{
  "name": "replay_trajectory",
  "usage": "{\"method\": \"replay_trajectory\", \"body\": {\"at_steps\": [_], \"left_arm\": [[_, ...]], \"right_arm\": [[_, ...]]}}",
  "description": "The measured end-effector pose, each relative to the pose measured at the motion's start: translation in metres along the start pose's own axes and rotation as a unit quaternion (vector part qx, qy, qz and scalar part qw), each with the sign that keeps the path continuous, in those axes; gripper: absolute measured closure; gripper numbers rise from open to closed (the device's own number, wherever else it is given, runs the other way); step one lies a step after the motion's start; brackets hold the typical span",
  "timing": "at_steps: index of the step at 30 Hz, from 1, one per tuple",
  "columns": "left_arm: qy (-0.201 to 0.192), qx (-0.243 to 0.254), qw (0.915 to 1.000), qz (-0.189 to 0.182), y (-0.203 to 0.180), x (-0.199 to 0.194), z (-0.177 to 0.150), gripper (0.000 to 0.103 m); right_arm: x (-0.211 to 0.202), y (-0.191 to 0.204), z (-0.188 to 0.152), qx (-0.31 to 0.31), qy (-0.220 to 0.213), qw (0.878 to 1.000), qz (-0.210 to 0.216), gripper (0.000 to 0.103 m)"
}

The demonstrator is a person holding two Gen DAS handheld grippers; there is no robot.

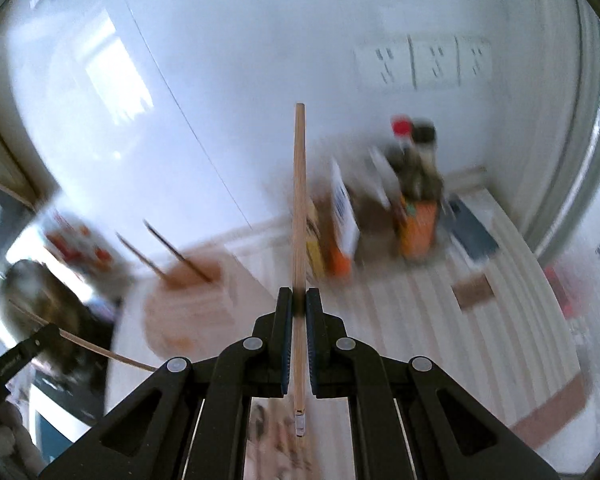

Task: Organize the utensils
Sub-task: 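Lift both held chopsticks and carry them above the pink holder, then drop the chopsticks into the pink holder by opening both tools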

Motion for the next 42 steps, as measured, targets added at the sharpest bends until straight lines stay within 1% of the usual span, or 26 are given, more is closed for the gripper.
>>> {"method": "replay_trajectory", "body": {"at_steps": [2,5,8,11,17,22,27,29,31,32,34,35,36,37,38,39,41,42], "left_arm": [[-0.024,0.000,0.9996,-0.014,-0.012,-0.015,0.026,0.099],[-0.043,0.000,0.9985,-0.032,-0.027,-0.025,0.056,0.099],[-0.051,-0.001,0.9977,-0.045,-0.041,-0.023,0.072,0.099],[-0.046,-0.003,0.9976,-0.051,-0.052,-0.011,0.079,0.099],[-0.008,-0.009,0.9990,-0.043,-0.062,0.038,0.065,0.099],[0.038,-0.006,0.9988,-0.031,-0.064,0.075,0.040,0.099],[0.062,0.000,0.9977,-0.025,-0.066,0.090,0.025,0.099],[0.077,0.001,0.9965,-0.034,-0.068,0.093,0.019,0.098],[0.089,0.001,0.9957,-0.027,-0.066,0.092,0.016,0.097],[0.089,0.001,0.9957,-0.028,-0.067,0.089,0.016,0.097],[0.081,0.004,0.9961,-0.033,-0.068,0.081,0.020,0.090],[0.076,0.009,0.9967,-0.027,-0.066,0.077,0.022,0.086],[0.069,0.013,0.9973,-0.019,-0.063,0.072,0.025,0.072],[0.060,0.017,0.9980,-0.013,-0.061,0.066,0.029,0.053],[0.050,0.019,0.9985,-0.009,-0.057,0.061,0.031,0.045],[0.039,0.017,0.9991,-0.005,-0.053,0.055,0.034,0.038],[0.022,0.021,0.9995,0.002,-0.044,0.046,0.037,0.037],[0.019,0.024,0.9995,0.010,-0.039,0.043,0.036,0.033]], "right_arm": [[-0.001,0.011,0.025,0.010,-0.016,1.000,0.019,0.096],[0.005,0.027,0.056,0.016,-0.035,0.998,0.039,0.096],[0.022,0.039,0.076,0.031,-0.039,0.997,0.058,0.096],[0.045,0.046,0.083,0.048,-0.031,0.996,0.070,0.096],[0.091,0.053,0.084,0.071,-0.027,0.994,0.073,0.096],[0.120,0.060,0.077,0.062,-0.025,0.995,0.068,0.096],[0.138,0.062,0.060,0.040,-0.015,0.997,0.063,0.096],[0.140,0.063,0.052,0.035,-0.010,0.997,0.070,0.096],[0.140,0.066,0.045,0.027,0.002,0.996,0.082,0.096],[0.139,0.067,0.041,0.025,0.013,0.996,0.088,0.096],[0.136,0.068,0.037,0.022,0.029,0.995,0.097,0.095],[0.132,0.067,0.036,0.018,0.032,0.995,0.096,0.092],[0.127,0.066,0.037,0.015,0.032,0.995,0.095,0.084],[0.122,0.064,0.037,0.014,0.031,0.995,0.094,0.079],[0.116,0.062,0.038,0.015,0.028,0.995,0.093,0.068],[0.108,0.058,0.038,0.020,0.024,0.995,0.091,0.062],[0.096,0.049,0.041,0.026,0.018,0.996,0.085,0.059],[0.088,0.045,0.041,0.030,0.015,0.996,0.080,0.056]]}}
Point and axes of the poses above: each gripper's, at about its wrist camera, not at the fingertips, and x roughly the way its jaws point, y to its left, z to its top, the point moved 8 cm from there along x, roughly the way its jaws point, and after that the axes turned 10 degrees about -y, right-handed, at the moved point
